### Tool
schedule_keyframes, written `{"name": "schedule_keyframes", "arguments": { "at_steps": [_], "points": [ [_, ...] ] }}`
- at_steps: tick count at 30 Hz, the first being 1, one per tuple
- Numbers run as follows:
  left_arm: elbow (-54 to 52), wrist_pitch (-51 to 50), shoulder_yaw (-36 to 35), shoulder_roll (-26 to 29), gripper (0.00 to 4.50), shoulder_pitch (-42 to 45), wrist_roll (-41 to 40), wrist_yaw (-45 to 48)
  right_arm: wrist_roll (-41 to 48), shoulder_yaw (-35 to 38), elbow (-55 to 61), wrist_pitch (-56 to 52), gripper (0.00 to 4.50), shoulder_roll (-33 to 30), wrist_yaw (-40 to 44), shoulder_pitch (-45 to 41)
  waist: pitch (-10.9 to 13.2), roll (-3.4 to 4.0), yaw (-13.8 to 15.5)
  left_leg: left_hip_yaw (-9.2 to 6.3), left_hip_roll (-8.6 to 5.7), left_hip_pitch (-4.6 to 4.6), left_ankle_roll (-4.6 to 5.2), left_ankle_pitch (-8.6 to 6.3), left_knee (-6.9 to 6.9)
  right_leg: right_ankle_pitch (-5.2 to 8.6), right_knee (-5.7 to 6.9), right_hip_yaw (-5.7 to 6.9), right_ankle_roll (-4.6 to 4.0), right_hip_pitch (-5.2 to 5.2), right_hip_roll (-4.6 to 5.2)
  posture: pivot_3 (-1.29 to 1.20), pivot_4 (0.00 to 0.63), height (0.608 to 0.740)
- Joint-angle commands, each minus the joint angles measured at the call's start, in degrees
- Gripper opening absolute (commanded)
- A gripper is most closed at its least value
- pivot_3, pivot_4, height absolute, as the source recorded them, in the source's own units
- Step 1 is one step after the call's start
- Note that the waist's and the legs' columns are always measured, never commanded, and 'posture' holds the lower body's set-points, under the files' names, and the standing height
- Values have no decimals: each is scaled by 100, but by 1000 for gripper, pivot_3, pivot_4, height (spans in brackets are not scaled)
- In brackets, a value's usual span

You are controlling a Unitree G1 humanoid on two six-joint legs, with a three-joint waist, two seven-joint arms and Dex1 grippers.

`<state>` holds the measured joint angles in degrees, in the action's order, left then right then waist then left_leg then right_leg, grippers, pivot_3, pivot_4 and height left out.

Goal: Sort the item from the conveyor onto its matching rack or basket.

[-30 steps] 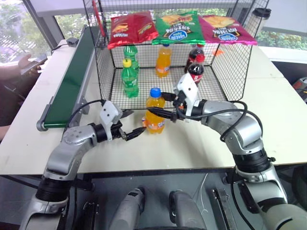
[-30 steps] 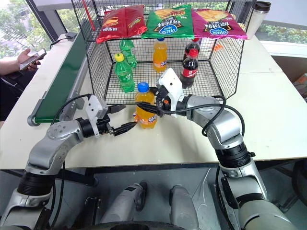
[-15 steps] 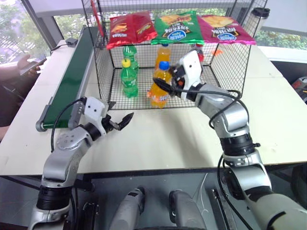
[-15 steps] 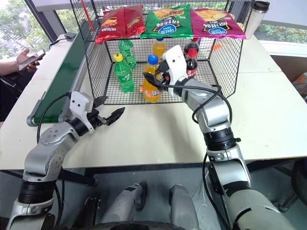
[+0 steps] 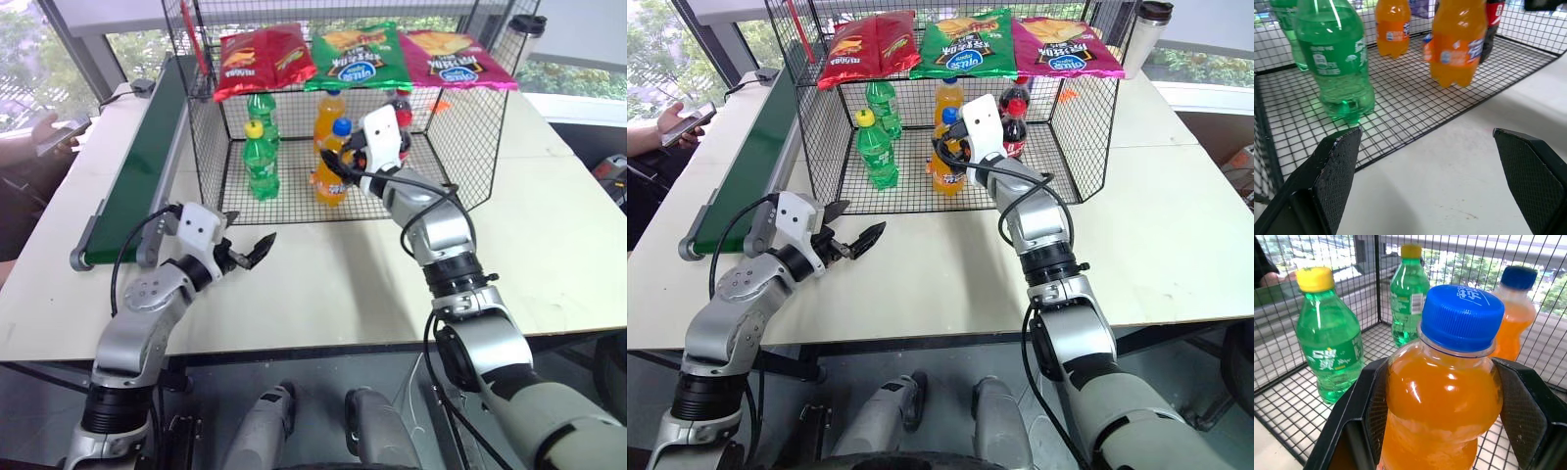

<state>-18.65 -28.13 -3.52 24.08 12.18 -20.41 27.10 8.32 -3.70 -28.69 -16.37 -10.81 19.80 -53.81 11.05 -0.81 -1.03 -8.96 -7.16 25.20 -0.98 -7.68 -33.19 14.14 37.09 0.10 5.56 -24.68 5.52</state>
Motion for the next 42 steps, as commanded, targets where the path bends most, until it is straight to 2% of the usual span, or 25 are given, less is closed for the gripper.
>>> {"name": "schedule_keyframes", "arguments": {
  "at_steps": [1,12,14,15,16,25,32,37,42],
  "points": [
    [-198,118,18,-30,4475,94,55,-45,-59,209,-333,643,2547,139,-107,-487,0,0,-3,0,0,0,0,0,0,0,0,0,0,0,0,0,150,739],
    [-221,86,47,-54,4475,88,97,-47,-204,309,-1422,1406,2547,216,-172,-835,1,1,-9,0,0,-2,-2,1,1,-1,1,-2,-2,0,-2,0,150,739],
    [-217,80,49,-54,4500,93,100,-36,-213,324,-1493,1477,3592,221,-149,-842,1,1,-12,0,0,-2,-2,1,1,-1,2,-3,-2,0,-3,0,150,739],
    [-211,79,49,-53,4500,98,102,-27,-217,326,-1512,1516,3875,222,-129,-837,1,1,-12,0,1,-3,-2,1,1,-1,2,-3,-2,0,-3,0,150,739],
    [-200,80,48,-52,4500,107,105,-22,-229,323,-1523,1551,4461,220,-111,-829,0,1,-12,0,1,-3,-2,1,1,-1,2,-3,-2,0,-3,0,150,739],
    [-147,97,55,-63,4500,137,117,1,-150,393,-1020,1293,4461,172,-48,-726,0,2,-11,0,1,-9,-3,2,2,-1,5,-5,-3,3,-4,0,150,739],
    [-100,226,61,-124,4500,143,121,24,-71,384,327,479,4461,-77,178,-198,-1,2,10,0,2,-9,-3,2,3,-1,5,-6,-3,3,-4,0,150,739],
    [-155,146,86,-113,4500,15,117,55,146,347,1859,-545,4461,-583,628,683,-1,2,27,0,1,-9,-3,2,3,-1,3,-7,-4,5,-2,0,150,739],
    [-92,66,91,-57,4500,-48,107,115,949,150,3492,-1760,4461,-995,1479,2016,-2,2,20,-1,6,-10,-3,0,6,0,3,-7,-3,5,4,0,150,739]
  ]
}}
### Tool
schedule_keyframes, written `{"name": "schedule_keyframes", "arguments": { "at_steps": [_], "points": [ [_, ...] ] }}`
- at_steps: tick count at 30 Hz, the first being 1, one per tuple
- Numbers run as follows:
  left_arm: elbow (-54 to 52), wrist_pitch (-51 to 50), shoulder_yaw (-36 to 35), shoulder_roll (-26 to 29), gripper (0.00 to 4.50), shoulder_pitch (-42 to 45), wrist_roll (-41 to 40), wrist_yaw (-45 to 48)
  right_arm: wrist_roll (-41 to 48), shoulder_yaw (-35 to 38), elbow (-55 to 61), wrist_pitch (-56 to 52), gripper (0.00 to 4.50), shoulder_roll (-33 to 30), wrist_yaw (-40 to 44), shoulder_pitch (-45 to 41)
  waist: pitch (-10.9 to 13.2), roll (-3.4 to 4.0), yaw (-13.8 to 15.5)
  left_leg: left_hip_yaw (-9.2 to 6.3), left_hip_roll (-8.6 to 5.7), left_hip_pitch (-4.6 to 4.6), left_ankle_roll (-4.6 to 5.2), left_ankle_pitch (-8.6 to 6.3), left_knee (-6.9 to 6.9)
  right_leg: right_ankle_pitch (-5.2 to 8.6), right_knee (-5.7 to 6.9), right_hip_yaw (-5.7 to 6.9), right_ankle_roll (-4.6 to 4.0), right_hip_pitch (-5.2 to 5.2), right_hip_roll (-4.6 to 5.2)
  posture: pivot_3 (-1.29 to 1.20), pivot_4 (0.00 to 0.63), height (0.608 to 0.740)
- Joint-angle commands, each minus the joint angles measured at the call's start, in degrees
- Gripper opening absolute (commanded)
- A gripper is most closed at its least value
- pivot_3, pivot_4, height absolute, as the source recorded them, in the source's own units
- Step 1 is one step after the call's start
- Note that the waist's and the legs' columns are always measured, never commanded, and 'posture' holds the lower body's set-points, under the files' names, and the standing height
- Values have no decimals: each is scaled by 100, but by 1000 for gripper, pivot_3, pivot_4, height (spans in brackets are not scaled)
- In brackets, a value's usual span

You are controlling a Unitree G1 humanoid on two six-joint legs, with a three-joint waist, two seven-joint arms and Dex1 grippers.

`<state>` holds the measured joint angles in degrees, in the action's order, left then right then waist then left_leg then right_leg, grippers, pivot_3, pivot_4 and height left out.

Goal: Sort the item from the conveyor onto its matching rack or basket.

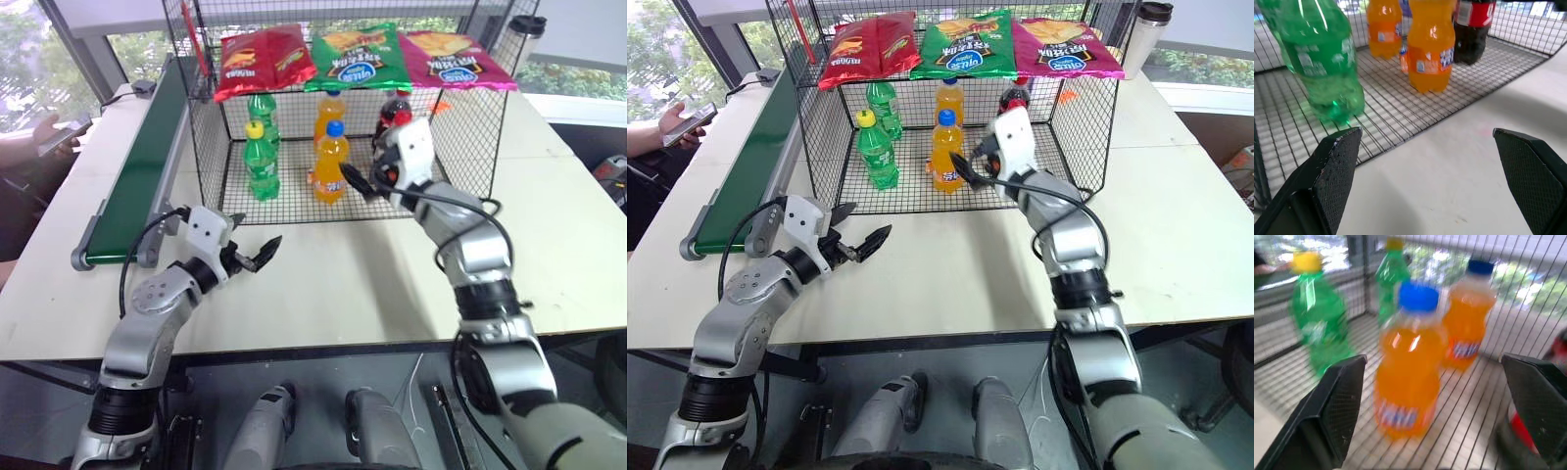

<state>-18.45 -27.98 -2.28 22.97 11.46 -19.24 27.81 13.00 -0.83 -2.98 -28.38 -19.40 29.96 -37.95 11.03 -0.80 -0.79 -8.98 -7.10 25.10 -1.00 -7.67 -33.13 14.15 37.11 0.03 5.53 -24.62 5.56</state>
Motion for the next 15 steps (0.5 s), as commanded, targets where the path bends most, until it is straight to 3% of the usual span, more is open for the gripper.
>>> {"name": "schedule_keyframes", "arguments": {
  "at_steps": [1,6,15],
  "points": [
    [-79,41,-52,45,4500,43,-30,44,615,-199,1227,-754,4461,-246,615,736,0,1,-12,0,1,0,0,0,0,1,0,0,-1,-1,1,0,150,739],
    [27,-61,-87,26,4500,53,-105,63,942,-213,1835,-1169,4461,-566,928,1588,0,1,-3,3,3,0,-1,-1,-5,10,-1,0,-20,3,4,0,150,739],
    [193,110,1,30,4500,-53,-29,198,1045,-66,1835,-1227,4461,-756,946,1862,0,0,14,5,3,-4,-12,-8,-8,9,-8,0,-23,11,6,0,150,739]
  ]
}}
